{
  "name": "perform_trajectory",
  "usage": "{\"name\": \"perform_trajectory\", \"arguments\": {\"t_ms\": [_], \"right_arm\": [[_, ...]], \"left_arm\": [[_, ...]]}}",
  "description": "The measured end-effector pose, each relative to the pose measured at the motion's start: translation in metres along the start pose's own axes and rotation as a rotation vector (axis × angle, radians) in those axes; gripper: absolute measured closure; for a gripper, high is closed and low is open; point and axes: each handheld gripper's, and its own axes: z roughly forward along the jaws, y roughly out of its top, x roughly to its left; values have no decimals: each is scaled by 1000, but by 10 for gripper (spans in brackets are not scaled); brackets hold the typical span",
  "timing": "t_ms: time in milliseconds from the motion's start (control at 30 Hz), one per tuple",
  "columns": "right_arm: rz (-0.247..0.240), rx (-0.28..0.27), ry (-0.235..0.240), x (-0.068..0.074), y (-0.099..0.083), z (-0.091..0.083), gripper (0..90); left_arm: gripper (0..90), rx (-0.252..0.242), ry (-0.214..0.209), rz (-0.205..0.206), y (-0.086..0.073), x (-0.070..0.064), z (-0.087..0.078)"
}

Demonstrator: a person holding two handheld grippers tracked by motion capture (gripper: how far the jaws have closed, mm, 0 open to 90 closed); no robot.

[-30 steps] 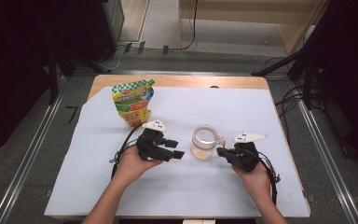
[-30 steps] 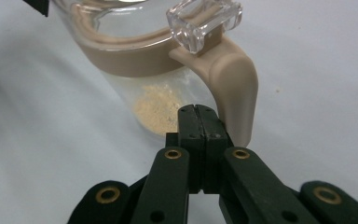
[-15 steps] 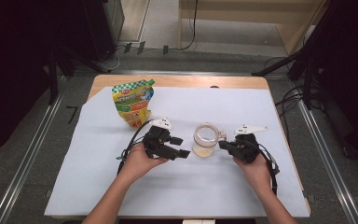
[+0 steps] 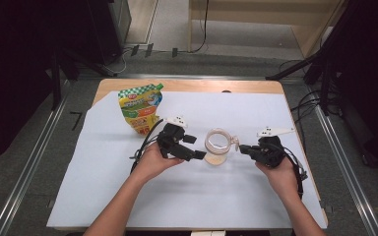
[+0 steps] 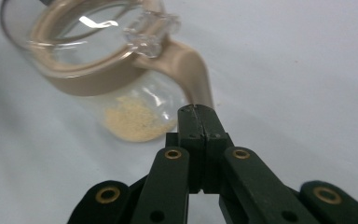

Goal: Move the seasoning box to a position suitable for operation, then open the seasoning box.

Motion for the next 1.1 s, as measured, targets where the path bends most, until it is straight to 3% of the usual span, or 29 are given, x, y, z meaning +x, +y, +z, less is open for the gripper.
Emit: {"name": "perform_trajectory", "arguments": {"t_ms": [200, 333, 433, 533, 767, 833, 1100], "right_arm": [[44, 1, 5, -11, 3, 9, 900], [42, 4, 3, -11, 5, 14, 900], [38, 9, -16, -8, 5, 17, 900], [43, 6, -16, -9, 4, 18, 900], [39, 0, -28, -7, 3, 18, 900], [40, -1, -29, -7, 3, 18, 900], [44, -4, -31, -7, 3, 18, 900]], "left_arm": [[142, 18, 6, 35, 13, 1, 14], [137, 22, 2, 44, 17, -3, 21], [129, 42, 32, 76, 17, -6, 30], [128, 24, 66, 95, 18, -8, 34], [107, 26, 82, 104, 19, -8, 44], [101, 31, 101, 125, 18, -9, 50], [92, 26, 102, 133, 19, -9, 52]]}}
